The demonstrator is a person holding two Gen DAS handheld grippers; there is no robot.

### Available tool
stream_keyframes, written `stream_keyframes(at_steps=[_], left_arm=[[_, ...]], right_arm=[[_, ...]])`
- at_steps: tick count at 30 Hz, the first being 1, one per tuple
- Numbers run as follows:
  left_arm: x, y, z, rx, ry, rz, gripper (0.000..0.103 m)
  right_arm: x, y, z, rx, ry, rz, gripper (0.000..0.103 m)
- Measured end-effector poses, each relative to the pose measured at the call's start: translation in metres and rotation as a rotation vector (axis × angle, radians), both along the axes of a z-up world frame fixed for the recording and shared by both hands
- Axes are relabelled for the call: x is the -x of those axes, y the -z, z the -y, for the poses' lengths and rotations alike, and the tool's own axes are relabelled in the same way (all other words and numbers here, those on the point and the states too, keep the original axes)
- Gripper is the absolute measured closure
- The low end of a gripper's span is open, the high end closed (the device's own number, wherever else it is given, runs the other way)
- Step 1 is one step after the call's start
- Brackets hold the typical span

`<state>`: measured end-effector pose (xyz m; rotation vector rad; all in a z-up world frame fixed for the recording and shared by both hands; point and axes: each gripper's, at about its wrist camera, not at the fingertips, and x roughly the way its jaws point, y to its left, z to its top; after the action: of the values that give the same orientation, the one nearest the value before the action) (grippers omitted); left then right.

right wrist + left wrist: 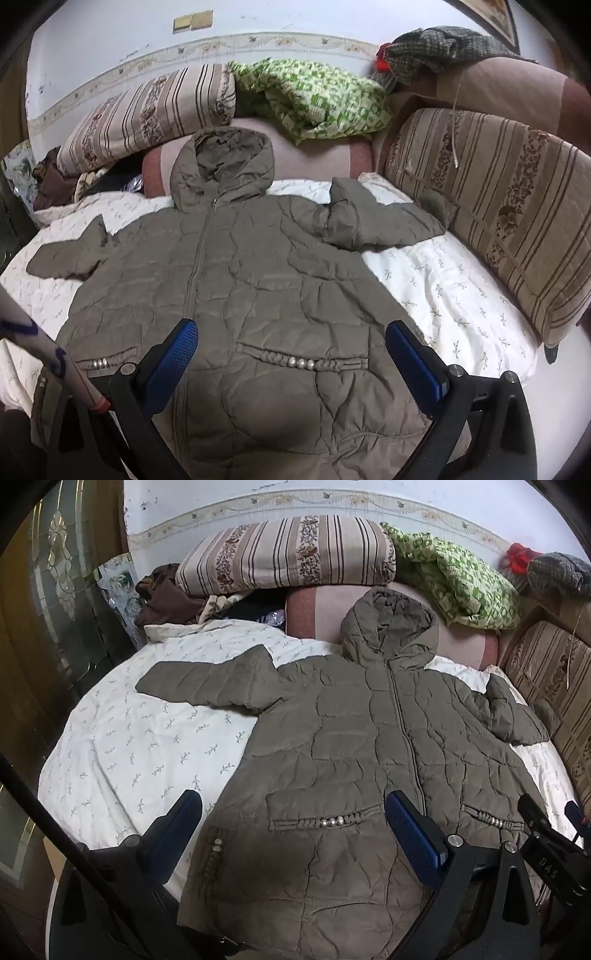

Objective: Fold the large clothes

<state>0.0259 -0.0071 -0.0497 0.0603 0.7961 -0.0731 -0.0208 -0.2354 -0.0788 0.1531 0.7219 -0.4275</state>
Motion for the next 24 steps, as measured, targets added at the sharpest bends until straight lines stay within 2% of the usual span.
stream_keyframes(at_steps=[12,17,24], left_arm=[[-0.009,0.009,-0.005,-0.004,-0.005,-0.022,0.004],[-0.013,0.016,-0.009,0.052,-0.016,-0.056,0.004],[-0.015,0.021,-0.005,-0.033,0.008,-0.055,0.004]], right_arm=[[-0.008,0.013,-0.007,0.027,-0.02,-0.052,0.0],[-0.007,0.011,-0.006,0.043,0.001,-0.028,0.0],[0.001,-0.002,-0.009,0.121,0.052,0.06,0.0]])
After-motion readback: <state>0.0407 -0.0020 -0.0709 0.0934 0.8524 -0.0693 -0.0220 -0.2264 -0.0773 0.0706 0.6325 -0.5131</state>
